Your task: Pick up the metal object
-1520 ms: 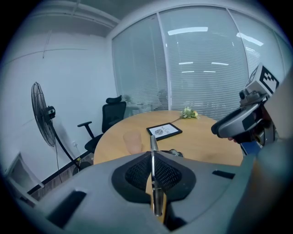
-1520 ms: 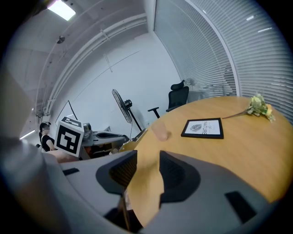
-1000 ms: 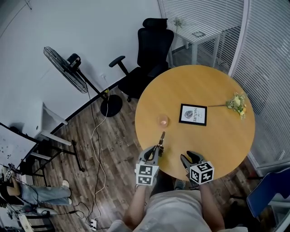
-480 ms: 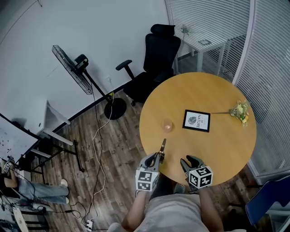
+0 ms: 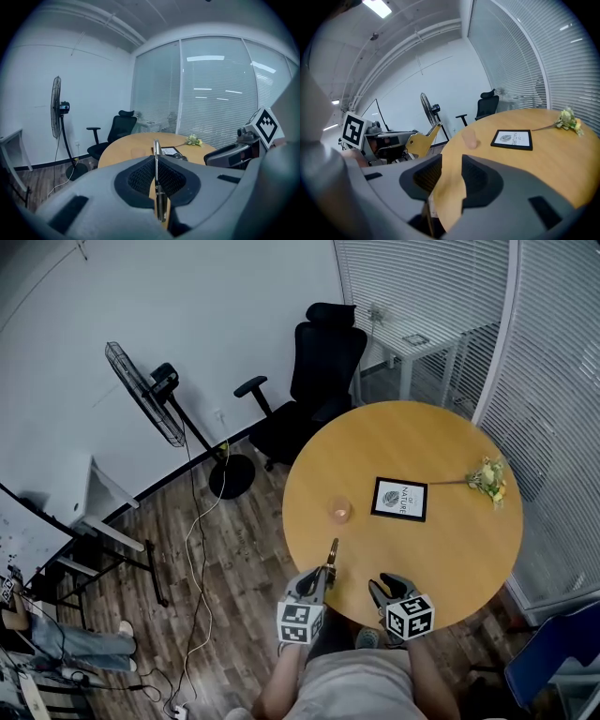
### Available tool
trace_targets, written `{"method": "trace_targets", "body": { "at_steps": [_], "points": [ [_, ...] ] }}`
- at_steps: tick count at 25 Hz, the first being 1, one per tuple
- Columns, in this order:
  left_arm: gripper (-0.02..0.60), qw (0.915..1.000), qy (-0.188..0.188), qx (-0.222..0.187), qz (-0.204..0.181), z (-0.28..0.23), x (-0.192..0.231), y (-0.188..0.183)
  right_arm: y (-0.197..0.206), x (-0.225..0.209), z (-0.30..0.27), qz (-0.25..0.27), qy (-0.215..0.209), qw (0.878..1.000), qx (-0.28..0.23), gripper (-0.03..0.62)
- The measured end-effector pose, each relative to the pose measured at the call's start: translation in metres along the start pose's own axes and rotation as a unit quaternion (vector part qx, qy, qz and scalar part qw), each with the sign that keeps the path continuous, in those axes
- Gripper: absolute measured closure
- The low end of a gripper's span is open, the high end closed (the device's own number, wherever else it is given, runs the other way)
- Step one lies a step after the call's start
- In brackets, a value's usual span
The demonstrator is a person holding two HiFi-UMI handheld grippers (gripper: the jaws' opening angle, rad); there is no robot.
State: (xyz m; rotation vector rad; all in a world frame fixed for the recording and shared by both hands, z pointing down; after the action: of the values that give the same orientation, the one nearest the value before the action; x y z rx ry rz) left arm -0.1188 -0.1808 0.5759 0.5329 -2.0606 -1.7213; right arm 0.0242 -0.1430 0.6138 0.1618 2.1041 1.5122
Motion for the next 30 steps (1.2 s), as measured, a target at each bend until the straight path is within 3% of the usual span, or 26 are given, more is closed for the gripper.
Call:
{"method": "trace_targets", "body": {
  "at_steps": [14, 30],
  "points": [
    [0.571, 0.9999, -0.007, 0.001, 0.011, 0.0026, -0.0024, 0.0050, -0.0049, -0.0070, 0.0007, 0.001, 0.000, 1.000, -0.010, 0.505],
    [0.571, 0.9999, -0.012, 0.005, 0.011, 0.0049, 0.0007, 0.0049, -0.0068, -0.0101, -0.0021, -0.007, 0.000, 1.000, -0.013, 0.595]
  ]
}}
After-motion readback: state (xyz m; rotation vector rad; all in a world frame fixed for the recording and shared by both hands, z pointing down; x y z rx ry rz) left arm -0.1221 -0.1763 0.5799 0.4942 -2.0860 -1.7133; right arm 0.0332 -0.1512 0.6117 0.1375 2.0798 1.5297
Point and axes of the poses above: the fingertips, and each gripper's own axes: z backward along the fingers, x to its left, y out of its underside, the point moved 1 cm from there along z, backward along the fingers, and after that the axes turned 14 degrees about -x, right-handed, at the moved point
